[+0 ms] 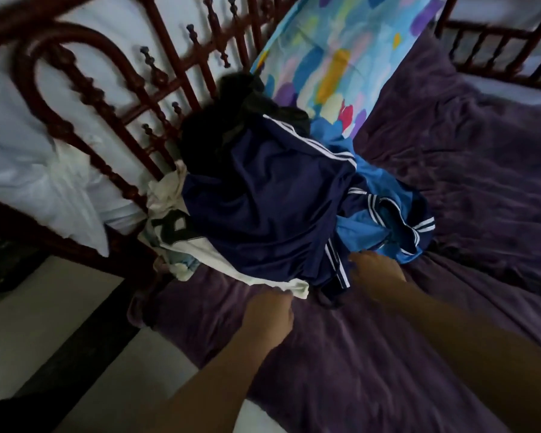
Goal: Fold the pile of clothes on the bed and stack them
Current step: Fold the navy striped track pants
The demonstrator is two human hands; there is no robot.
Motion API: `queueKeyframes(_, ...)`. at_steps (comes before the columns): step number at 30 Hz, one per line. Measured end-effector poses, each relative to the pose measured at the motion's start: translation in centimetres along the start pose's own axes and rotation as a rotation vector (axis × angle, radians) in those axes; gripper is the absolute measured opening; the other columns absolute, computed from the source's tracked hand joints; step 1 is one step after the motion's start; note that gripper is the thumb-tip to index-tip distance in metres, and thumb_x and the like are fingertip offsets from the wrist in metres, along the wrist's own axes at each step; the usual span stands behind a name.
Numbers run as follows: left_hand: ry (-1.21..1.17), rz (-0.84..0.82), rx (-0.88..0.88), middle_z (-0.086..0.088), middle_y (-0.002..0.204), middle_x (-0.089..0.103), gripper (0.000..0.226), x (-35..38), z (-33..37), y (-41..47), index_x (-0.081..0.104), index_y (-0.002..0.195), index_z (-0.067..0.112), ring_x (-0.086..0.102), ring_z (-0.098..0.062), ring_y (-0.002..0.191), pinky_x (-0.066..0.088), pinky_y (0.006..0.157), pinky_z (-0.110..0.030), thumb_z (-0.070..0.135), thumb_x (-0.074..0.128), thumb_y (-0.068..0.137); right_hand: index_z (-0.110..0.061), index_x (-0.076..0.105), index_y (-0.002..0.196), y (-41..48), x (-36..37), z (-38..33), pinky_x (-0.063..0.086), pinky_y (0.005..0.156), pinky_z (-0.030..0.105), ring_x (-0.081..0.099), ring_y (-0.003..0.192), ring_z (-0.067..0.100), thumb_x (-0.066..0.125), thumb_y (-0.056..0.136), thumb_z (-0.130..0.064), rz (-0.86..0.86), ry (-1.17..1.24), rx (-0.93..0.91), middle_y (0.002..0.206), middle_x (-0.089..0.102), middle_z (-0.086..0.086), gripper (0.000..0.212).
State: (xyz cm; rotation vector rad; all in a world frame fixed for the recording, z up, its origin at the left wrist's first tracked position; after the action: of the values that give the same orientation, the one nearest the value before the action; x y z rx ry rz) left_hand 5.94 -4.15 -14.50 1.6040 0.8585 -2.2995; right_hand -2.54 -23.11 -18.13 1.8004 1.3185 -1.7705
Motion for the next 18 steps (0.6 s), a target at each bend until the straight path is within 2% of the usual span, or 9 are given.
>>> queueKeyframes(2, 0.053, -0.018, 0.074, -0.005, 0.114, 0.055, 0.024, 2.6, 1.2, 4.5, 0.056, 0.115, 0.016, 0.052, -0.024, 0.107, 0.042, 0.088, -0.036, 0.017, 0.049, 0.092, -0.023, 0.057, 0.121, 3.1, 1.1, 1.1, 0.048, 0.085, 0.039, 0.06, 0.108, 0.029, 0.046, 0.094, -0.029, -0.009, 0.039, 0.027, 0.121, 0.06, 0.004, 0.029)
queueKeyframes(5, 0.187, -0.025, 0.157, -0.008, 0.124, 0.046, 0.038, 6.5, 2.3, 10.2, 0.052, 0.119, 0.016, 0.045, -0.03, 0.117, 0.038, 0.095, -0.041, 0.011, 0.059, 0.082, -0.026, 0.056, 0.125, 6.4, 3.3, 3.1, 0.05, 0.086, 0.039, 0.06, 0.108, 0.029, 0.05, 0.091, -0.028, -0.032, 0.079, 0.077, 0.121, 0.062, 0.003, 0.035)
queueKeyframes(8, 0.277, -0.069, 0.161, -0.017, 0.15, 0.026, 0.068, 9.7, 1.1, 14.4, 0.039, 0.139, 0.018, 0.028, -0.036, 0.136, 0.031, 0.106, -0.048, 0.015, 0.067, 0.077, -0.024, 0.057, 0.124, 8.6, 5.2, 4.7, 0.05, 0.085, 0.041, 0.06, 0.106, 0.03, 0.053, 0.089, -0.028, -0.041, 0.085, 0.108, 0.12, 0.061, 0.004, 0.035)
queueKeyframes(10, 0.318, -0.096, 0.162, -0.015, 0.154, 0.023, 0.065, 10.5, 0.1, 16.0, 0.043, 0.137, 0.019, 0.028, -0.033, 0.136, 0.031, 0.103, -0.047, 0.021, 0.068, 0.077, -0.023, 0.054, 0.128, 9.9, 5.3, 5.2, 0.049, 0.083, 0.042, 0.059, 0.108, 0.031, 0.053, 0.091, -0.029, 0.0, 0.08, 0.114, 0.123, 0.058, 0.005, 0.038)
queueKeyframes(11, 0.336, -0.101, 0.178, -0.012, 0.151, 0.03, 0.053, 10.4, -0.2, 16.3, 0.051, 0.128, 0.018, 0.034, -0.031, 0.132, 0.032, 0.1, -0.045, 0.022, 0.067, 0.078, -0.023, 0.052, 0.131, 10.7, 4.9, 5.3, 0.048, 0.083, 0.042, 0.057, 0.111, 0.031, 0.054, 0.091, -0.029, 0.026, 0.073, 0.117, 0.125, 0.056, 0.005, 0.04)
queueKeyframes(13, 0.291, -0.074, 0.219, -0.005, 0.132, 0.052, 0.029, 8.8, -0.5, 16.1, 0.057, 0.113, 0.018, 0.048, -0.025, 0.115, 0.034, 0.094, -0.038, 0.019, 0.058, 0.084, -0.023, 0.043, 0.139, 12.1, 4.0, 5.1, 0.048, 0.081, 0.043, 0.049, 0.12, 0.029, 0.057, 0.089, -0.025, 0.068, 0.043, 0.119, 0.132, 0.049, 0.005, 0.053)
queueKeyframes(15, 0.079, -0.018, 0.221, 0.0, 0.109, 0.063, 0.024, 5.9, -0.9, 14.6, 0.056, 0.113, 0.018, 0.056, -0.022, 0.097, 0.036, 0.087, -0.033, 0.015, 0.05, 0.09, -0.027, 0.027, 0.148, 13.0, 3.1, 3.9, 0.047, 0.087, 0.044, 0.036, 0.13, 0.029, 0.064, 0.083, -0.022, 0.084, -0.032, 0.101, 0.145, 0.036, 0.006, 0.075)
queueKeyframes(18, -0.356, 0.072, 0.15, 0.001, 0.092, 0.066, 0.023, -0.3, -2.7, 10.6, 0.06, 0.11, 0.013, 0.059, -0.021, 0.079, 0.041, 0.076, -0.028, 0.008, 0.049, 0.09, -0.031, 0.011, 0.153, 13.5, 2.1, 0.4, 0.035, 0.104, 0.048, 0.016, 0.143, 0.031, 0.073, 0.074, -0.03, 0.066, -0.12, 0.019, 0.158, 0.014, 0.01, 0.1)
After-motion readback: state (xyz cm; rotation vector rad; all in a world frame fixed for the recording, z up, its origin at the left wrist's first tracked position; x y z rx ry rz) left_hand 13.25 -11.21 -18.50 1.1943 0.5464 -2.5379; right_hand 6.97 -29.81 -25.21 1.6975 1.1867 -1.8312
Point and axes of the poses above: each hand's wrist, its own y-axis towards the middle knuckle, its own x-axis out of the palm, z = x × y, the point moved 10 cm from there along y, towards the middle knuckle
